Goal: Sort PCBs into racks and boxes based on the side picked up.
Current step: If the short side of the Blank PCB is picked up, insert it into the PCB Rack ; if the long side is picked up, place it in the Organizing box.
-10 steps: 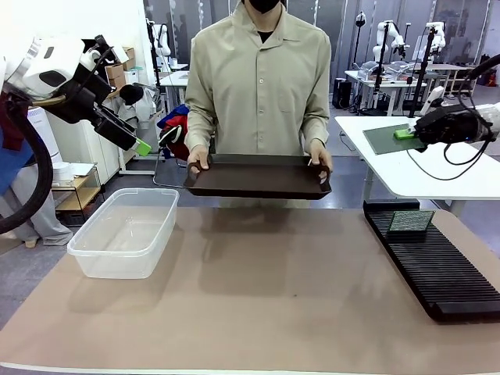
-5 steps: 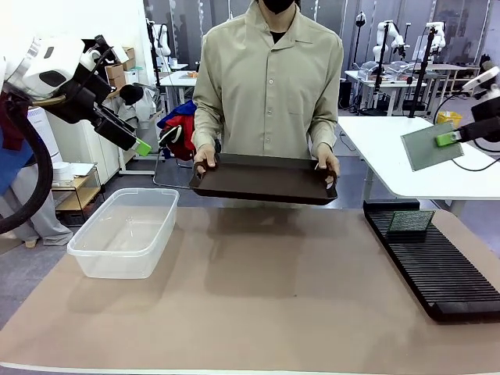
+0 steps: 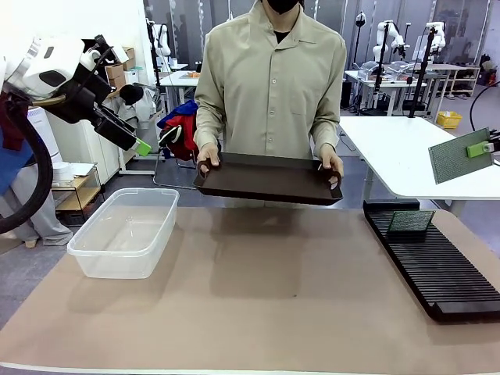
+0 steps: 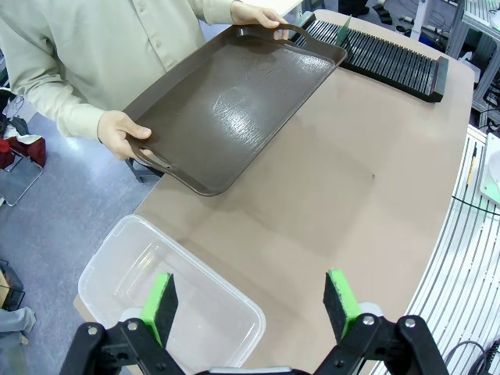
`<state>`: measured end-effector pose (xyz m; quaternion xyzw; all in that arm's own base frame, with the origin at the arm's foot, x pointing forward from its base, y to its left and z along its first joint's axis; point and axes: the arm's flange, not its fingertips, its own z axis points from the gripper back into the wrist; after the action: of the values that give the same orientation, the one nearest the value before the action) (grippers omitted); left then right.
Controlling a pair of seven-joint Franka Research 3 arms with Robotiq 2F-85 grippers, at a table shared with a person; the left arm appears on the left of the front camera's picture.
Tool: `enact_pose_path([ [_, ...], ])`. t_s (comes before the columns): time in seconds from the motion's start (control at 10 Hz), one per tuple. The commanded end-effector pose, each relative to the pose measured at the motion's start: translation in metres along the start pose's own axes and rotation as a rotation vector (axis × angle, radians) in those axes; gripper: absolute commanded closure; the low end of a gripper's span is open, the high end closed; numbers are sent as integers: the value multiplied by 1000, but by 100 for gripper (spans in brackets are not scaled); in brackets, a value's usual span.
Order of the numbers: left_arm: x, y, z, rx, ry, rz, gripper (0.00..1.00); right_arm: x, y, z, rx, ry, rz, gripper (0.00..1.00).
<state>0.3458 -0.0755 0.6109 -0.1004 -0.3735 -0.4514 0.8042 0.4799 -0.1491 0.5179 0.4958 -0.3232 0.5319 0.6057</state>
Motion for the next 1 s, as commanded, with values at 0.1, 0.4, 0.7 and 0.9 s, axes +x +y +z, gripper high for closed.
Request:
enact_pose_path([
  [0.1,-1,2,0,-8,2,4,0,-8,15,3,-8,-97,-3,98],
  [0.4,-1,2,0,-8,2,4,0,-4,5,3,-19,-6,8,98],
  [0.7,-1,2,0,-8,2,4,0,-4,5,3,-19,-6,8,98],
  [0.9,-1,2,0,-8,2,4,0,-14,0,2,-1,-2,14,98],
])
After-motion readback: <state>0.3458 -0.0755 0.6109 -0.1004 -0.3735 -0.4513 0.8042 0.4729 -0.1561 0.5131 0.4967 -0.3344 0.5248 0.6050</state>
